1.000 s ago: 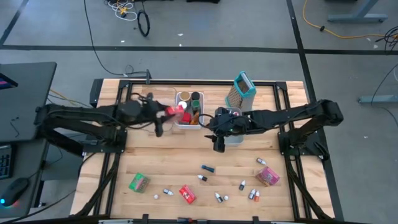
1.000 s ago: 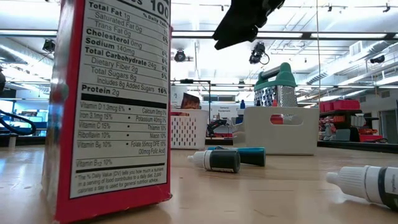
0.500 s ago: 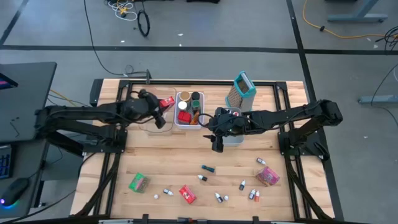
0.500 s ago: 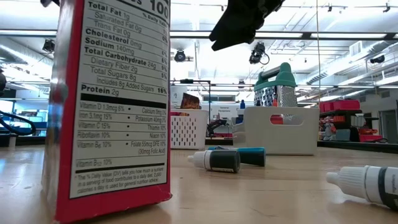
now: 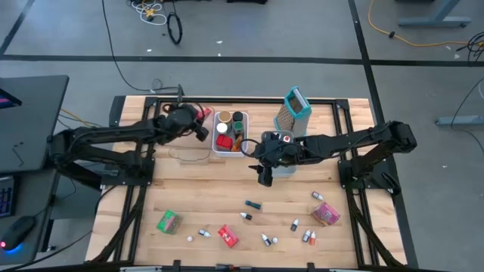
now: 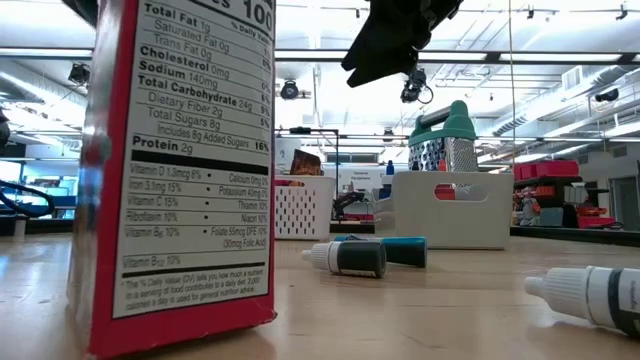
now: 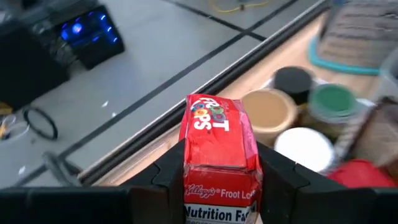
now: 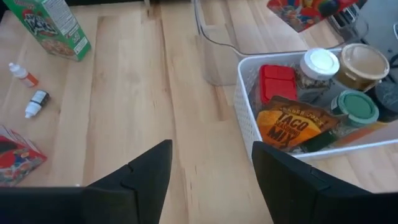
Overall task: Pick & Place Kitchen Items
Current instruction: Put the red cereal box into the transparent bin
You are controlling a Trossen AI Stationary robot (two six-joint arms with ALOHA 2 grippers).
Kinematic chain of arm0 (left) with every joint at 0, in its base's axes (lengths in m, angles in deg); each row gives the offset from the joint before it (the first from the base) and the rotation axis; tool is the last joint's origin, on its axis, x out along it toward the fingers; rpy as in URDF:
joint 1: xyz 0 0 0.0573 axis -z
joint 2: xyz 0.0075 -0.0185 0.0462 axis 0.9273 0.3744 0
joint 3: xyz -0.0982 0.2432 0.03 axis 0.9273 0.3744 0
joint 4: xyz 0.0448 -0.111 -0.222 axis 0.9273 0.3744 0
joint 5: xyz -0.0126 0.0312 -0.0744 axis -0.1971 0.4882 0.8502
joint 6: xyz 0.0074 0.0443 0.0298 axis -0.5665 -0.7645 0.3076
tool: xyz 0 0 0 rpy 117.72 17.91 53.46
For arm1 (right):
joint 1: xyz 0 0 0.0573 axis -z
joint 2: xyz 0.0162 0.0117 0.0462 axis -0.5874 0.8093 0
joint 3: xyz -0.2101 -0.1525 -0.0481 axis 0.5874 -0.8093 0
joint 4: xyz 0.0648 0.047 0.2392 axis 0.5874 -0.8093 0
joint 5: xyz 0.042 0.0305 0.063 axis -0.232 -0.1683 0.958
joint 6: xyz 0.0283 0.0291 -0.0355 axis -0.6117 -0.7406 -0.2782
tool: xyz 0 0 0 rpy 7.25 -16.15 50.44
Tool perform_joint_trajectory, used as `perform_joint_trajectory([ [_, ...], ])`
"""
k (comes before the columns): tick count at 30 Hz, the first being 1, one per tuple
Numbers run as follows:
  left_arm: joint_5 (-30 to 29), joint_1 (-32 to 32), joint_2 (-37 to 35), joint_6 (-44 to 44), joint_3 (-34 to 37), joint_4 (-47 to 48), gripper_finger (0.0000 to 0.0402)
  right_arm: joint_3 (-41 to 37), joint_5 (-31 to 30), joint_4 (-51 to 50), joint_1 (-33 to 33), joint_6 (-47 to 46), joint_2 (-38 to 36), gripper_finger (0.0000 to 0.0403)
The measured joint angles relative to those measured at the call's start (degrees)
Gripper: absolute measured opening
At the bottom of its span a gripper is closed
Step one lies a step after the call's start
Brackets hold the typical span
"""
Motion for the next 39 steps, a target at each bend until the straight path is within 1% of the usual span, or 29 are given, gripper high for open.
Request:
perform_joint_trajectory([
  [7, -2.04, -4.18, 0.03, 6.65, 11.32, -14.32, 0.0142, 0.00, -0.65, -0.22, 0.00, 0.97, 0.00, 0.0233],
  [9, -4.08, -4.50, 0.02, 9.67, 14.01, -16.40, 0.0144, 0.00, -1.40, -0.19, 0.00, 1.32, 0.00, 0.0233],
  [12, -8.53, -4.54, 0.02, 12.90, 16.97, -17.34, 0.0151, 0.00, -1.92, -0.18, 0.00, 1.42, 0.00, 0.0233],
  [14, -10.39, -4.51, 0.02, 14.69, 18.21, -17.46, 0.0153, 0.00, -1.91, -0.18, 0.00, 1.61, 0.00, 0.0233],
  [18, -11.10, -4.51, -0.09, 15.19, 18.80, -17.65, 0.0154, 0.00, -1.90, -0.16, 0.00, 1.64, 0.00, 0.0233],
  [26, -10.78, -4.53, -0.09, 10.31, 18.84, -17.85, 0.0155, 0.00, -1.90, -0.01, 0.00, 1.77, 0.00, 0.0233],
  [33, -11.00, -4.53, -0.07, 9.12, 18.84, -17.73, 0.0155, 0.00, -1.90, 0.76, -0.02, 1.75, 0.02, 0.0233],
  [35, -12.58, -4.53, -0.04, 10.27, 18.89, -17.46, 0.0156, 0.00, -1.90, 0.76, -0.02, 1.76, 0.02, 0.0233],
  [37, -14.78, -4.55, 0.00, 13.56, 18.95, -17.02, 0.0158, 0.00, -1.90, 0.76, 0.00, 2.01, 0.02, 0.0233],
  [39, -15.74, -4.55, 0.00, 15.46, 18.95, -16.34, 0.0166, 0.00, -1.90, 0.76, 0.00, 2.48, 0.02, 0.0233],
])
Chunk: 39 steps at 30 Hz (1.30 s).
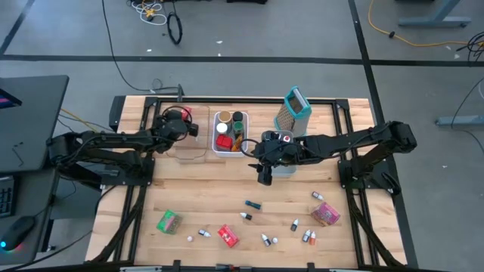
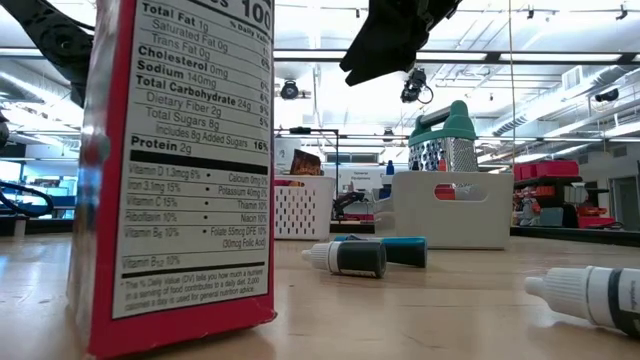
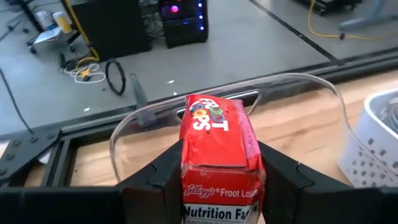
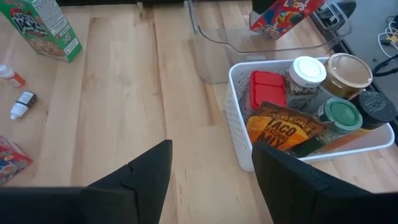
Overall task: Pick & Place Kitchen Items
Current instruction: Put the red cereal box into the transparent bin, then put the green cereal box into the transparent bin
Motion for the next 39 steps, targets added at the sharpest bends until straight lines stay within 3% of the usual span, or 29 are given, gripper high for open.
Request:
perform_joint_trajectory([
  [7, -0.74, 0.00, 0.04, 1.33, 0.02, 3.19, 0.0224, 0.00, 0.00, 0.00, -0.02, 0.43, 0.00, 0.0233],
  [11, -1.87, 0.00, -0.15, -2.15, 0.02, 2.68, 0.0254, 0.00, 0.01, 0.00, 0.00, 0.44, 0.00, 0.0233],
  [20, -1.32, 0.18, -4.26, -12.81, -6.70, 2.56, 0.0270, 0.00, 0.02, 0.31, -0.02, 0.95, 0.01, 0.0233],
  [27, 12.88, 2.63, -8.83, -22.08, -13.15, 2.52, 0.0270, 0.00, 0.02, 0.41, -0.01, 2.55, 0.02, 0.0233],
  [34, 28.69, 7.83, -11.57, -20.43, -16.20, 3.11, 0.0270, -0.01, 0.02, 1.46, 0.00, 2.53, 0.02, 0.0233],
  [39, 31.35, 15.10, -11.78, -21.88, -19.29, 3.47, 0.0270, -0.02, 0.02, 1.83, 0.00, 2.38, 0.02, 0.0233],
])
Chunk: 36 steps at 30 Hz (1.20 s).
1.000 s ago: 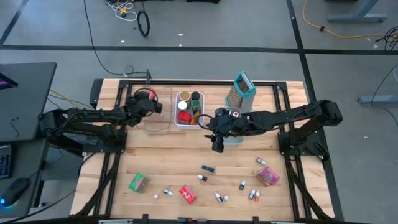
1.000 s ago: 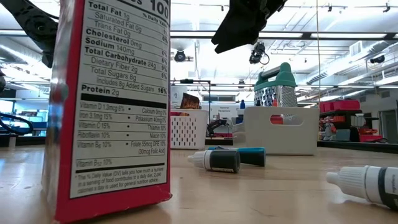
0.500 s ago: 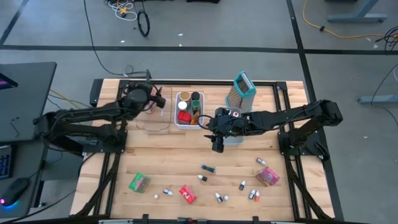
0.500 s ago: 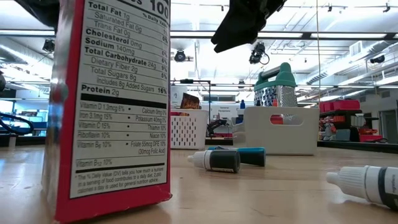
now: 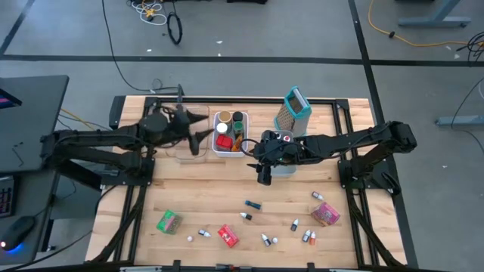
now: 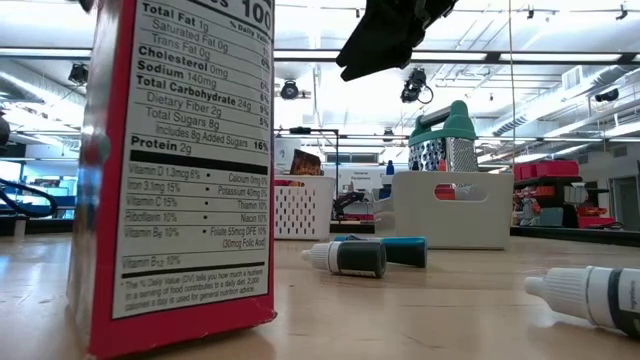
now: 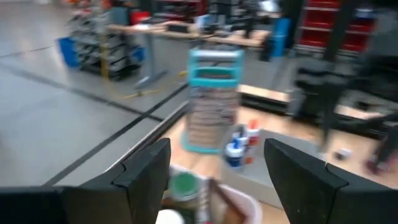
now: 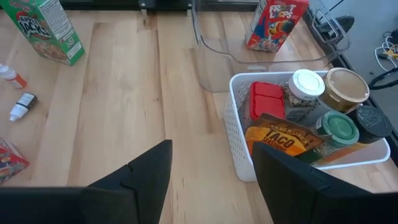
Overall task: Pick & Place Kitchen Items
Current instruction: Put the green cereal box into the transparent bin
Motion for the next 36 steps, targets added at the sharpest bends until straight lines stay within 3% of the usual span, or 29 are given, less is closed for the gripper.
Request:
perform_joint_trajectory([
  [4, -2.86, 7.49, 0.65, -1.43, -4.32, 6.27, 0.0266, 0.00, 0.00, 0.05, 0.00, -0.07, 0.00, 0.0233],
  [8, -12.07, 15.18, 1.62, 3.33, -9.88, 18.31, 0.0251, 0.00, 0.00, 0.08, 0.00, -0.09, 0.00, 0.0233],
  [11, -15.68, 20.15, 2.24, 12.28, -13.02, 27.83, 0.0241, 0.00, 0.00, 0.14, 0.00, -0.14, 0.00, 0.0233],
  [17, -15.09, 27.45, 3.43, 32.87, -14.67, 38.33, 0.0241, 0.00, 0.02, 0.35, 0.00, -0.62, 0.00, 0.0233],
  [21, -10.60, 29.97, 4.36, 45.42, -14.62, 48.02, 0.0247, -0.02, 0.05, 0.58, 0.00, -2.13, 0.00, 0.0233],
  [27, 6.77, 30.88, 6.39, 64.71, -14.54, 56.88, 0.0244, -0.02, 0.48, 1.06, 0.00, -3.57, 0.00, 0.0233],
  [31, 15.60, 32.31, 9.87, 70.52, -14.59, 56.62, 0.0232, -0.02, 0.55, 1.06, 0.00, -3.52, 0.00, 0.0233],
  [36, 19.60, 34.22, 15.36, 74.29, -14.59, 57.01, 0.0215, -0.02, 0.55, 0.78, 0.00, -3.48, 0.00, 0.0233],
])
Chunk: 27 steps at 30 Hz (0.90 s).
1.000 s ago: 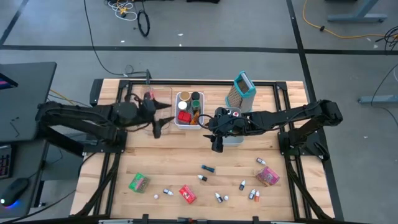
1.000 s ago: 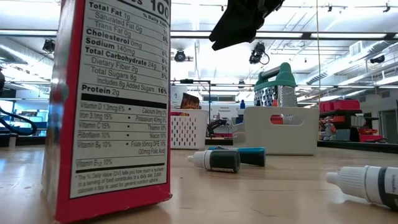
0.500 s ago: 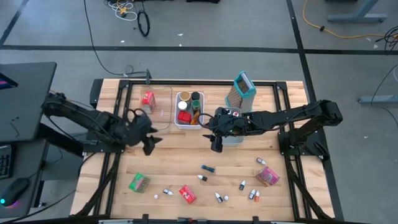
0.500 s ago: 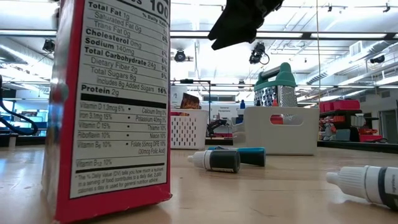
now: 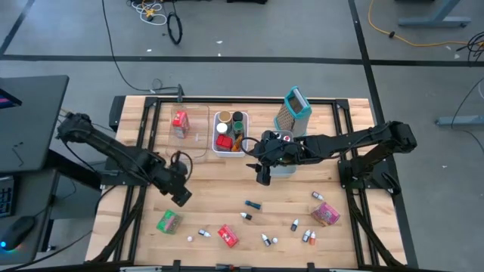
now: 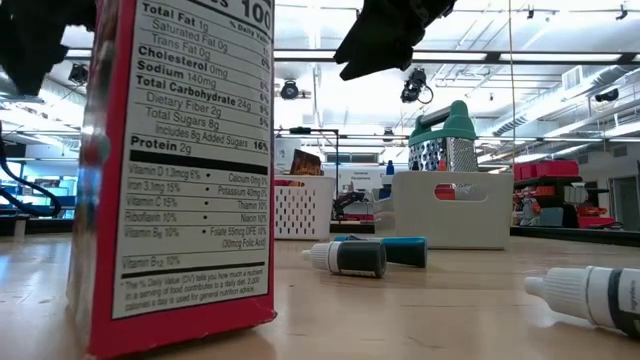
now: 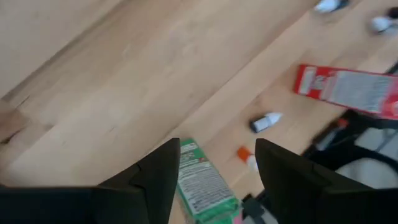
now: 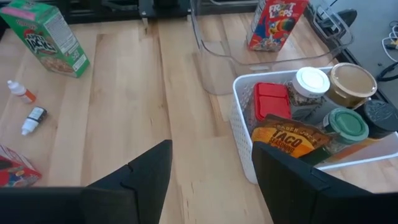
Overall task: Pick & Place Kitchen Items
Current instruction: Put the green cereal box into the transparent bin
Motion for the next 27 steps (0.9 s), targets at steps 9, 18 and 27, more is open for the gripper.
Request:
perform_joint_trajectory([
  [9, 5.40, 3.34, 4.90, 4.44, 0.01, 0.00, 0.0204, 0.00, -0.02, 0.42, 0.00, 2.24, 0.00, 0.0233],
  [18, 5.11, 9.53, 4.99, 12.45, 0.02, -0.44, 0.0204, 0.00, -0.04, 3.19, 0.00, 8.60, 0.00, 0.0233],
  [27, 6.43, 12.43, 4.99, 15.40, 0.02, -0.75, 0.0204, 0.00, 0.00, 5.88, 0.00, 13.00, 0.00, 0.0233],
])
